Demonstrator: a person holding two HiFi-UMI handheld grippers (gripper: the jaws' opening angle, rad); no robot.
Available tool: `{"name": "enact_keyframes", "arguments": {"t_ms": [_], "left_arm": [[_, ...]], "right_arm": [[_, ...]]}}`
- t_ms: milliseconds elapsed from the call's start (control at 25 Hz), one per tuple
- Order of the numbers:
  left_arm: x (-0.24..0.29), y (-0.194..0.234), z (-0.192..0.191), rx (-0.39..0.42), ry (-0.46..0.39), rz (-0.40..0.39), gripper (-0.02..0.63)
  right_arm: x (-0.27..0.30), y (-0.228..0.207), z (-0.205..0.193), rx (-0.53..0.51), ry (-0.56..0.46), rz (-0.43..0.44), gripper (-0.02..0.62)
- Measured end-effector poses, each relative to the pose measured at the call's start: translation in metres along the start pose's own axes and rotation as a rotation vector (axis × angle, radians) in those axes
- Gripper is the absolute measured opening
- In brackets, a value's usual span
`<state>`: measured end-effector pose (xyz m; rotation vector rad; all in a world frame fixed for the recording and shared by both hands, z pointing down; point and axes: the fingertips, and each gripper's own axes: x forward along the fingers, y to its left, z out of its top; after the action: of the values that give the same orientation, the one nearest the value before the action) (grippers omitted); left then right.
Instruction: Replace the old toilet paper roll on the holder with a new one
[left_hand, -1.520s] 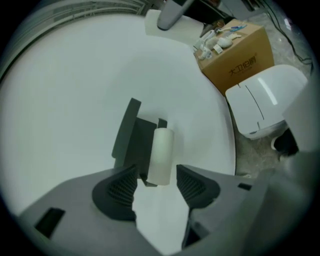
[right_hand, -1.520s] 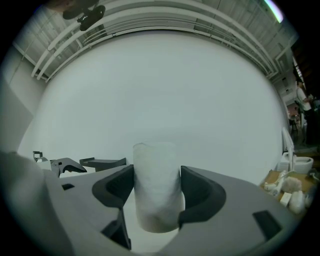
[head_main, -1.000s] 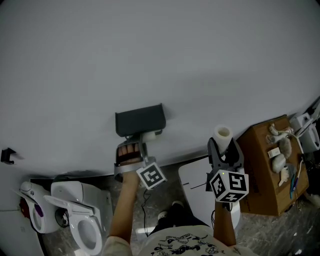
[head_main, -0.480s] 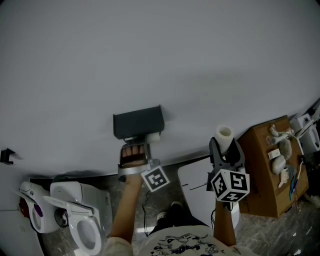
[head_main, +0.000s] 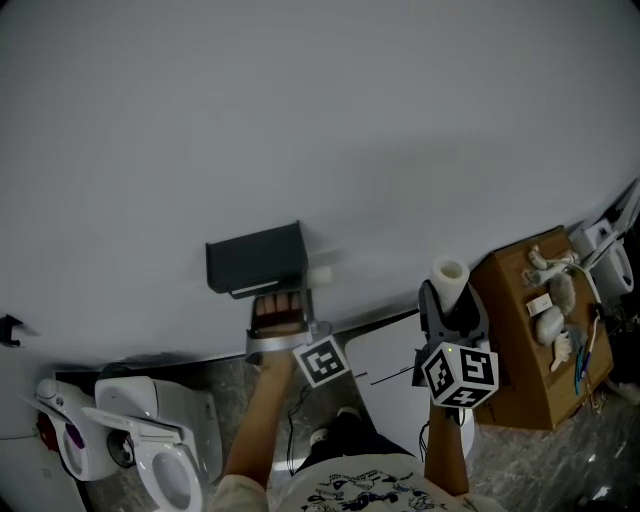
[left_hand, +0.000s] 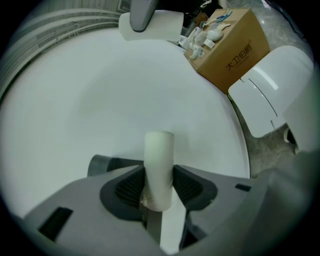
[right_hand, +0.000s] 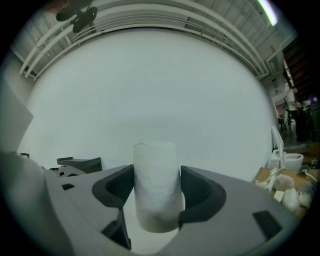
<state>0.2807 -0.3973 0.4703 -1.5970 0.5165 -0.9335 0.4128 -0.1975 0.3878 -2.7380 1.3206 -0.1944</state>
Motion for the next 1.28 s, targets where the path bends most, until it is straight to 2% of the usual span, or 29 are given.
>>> {"name": "enact_keyframes", "arguments": {"t_ms": [240, 440, 760, 880, 1120, 1280], "left_arm": [[0.001, -0.002, 0.031, -0.085, -0.088, -0.048, 0.183], [-0.003, -0.002, 0.053, -0.092, -0.142, -0.058, 0.183], [-0.023, 0.01, 0.086, -0.196, -0.263, -0.073, 0.183], [-0.037, 0.019, 0.09, -0.294, -0.312, -0.093, 0.183], [-0.062, 0.046, 0.083, -0.57, -0.429, -0.13, 0.183], [-0.074, 0.062, 0.066, -0.745, -0.478, -0.148, 0.183]], "right_arm": [[-0.004, -0.016, 0.003, 0.002, -0.007, -0.041, 0.296], [-0.01, -0.027, 0.007, -0.004, -0.012, -0.072, 0.296], [-0.026, -0.037, 0.012, -0.012, -0.026, -0.117, 0.296], [-0.033, -0.037, 0.015, -0.016, -0.033, -0.124, 0.296], [-0.04, -0.028, 0.022, -0.017, -0.046, -0.115, 0.296], [-0.041, -0.016, 0.024, -0.023, -0.05, -0.093, 0.296]]}}
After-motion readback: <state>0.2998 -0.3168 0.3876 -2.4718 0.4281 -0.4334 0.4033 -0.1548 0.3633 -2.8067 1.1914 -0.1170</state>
